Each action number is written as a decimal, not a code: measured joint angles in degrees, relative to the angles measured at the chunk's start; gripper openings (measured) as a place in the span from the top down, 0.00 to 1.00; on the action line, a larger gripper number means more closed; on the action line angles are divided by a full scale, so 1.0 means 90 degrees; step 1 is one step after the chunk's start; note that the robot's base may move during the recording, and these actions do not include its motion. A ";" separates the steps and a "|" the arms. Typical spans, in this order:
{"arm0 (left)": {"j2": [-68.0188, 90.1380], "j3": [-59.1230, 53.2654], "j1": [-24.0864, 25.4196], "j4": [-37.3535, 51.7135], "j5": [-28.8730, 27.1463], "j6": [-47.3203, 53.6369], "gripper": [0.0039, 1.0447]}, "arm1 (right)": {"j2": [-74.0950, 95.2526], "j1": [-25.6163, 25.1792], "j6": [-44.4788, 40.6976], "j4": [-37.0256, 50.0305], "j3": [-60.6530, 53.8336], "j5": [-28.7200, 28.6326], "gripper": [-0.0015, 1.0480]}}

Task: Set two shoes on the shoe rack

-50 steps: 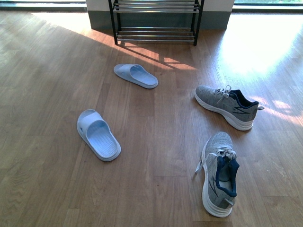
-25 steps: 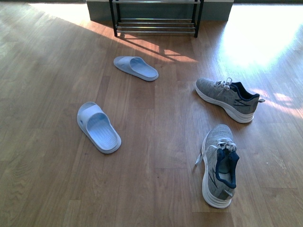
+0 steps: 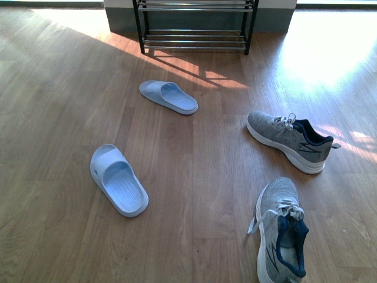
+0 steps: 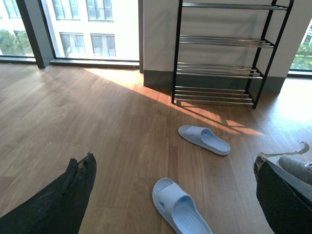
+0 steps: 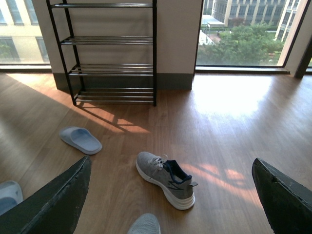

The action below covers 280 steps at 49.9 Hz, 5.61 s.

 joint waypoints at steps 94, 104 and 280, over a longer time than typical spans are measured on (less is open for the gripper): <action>0.0000 0.0000 0.0000 0.0000 0.0002 0.0000 0.09 | 1.7269 -0.0238 -0.1676 0.4384 0.4600 -0.0748 0.09; 0.0000 0.0000 0.0000 0.0000 0.0000 0.0000 0.09 | 1.7830 -0.0330 -0.1564 0.4299 0.5255 -0.0675 0.09; 1.2519 0.4901 -0.2399 0.3123 -0.2824 -0.3900 0.09 | 0.6407 -0.2251 -0.0389 0.1377 0.1698 -0.3458 0.99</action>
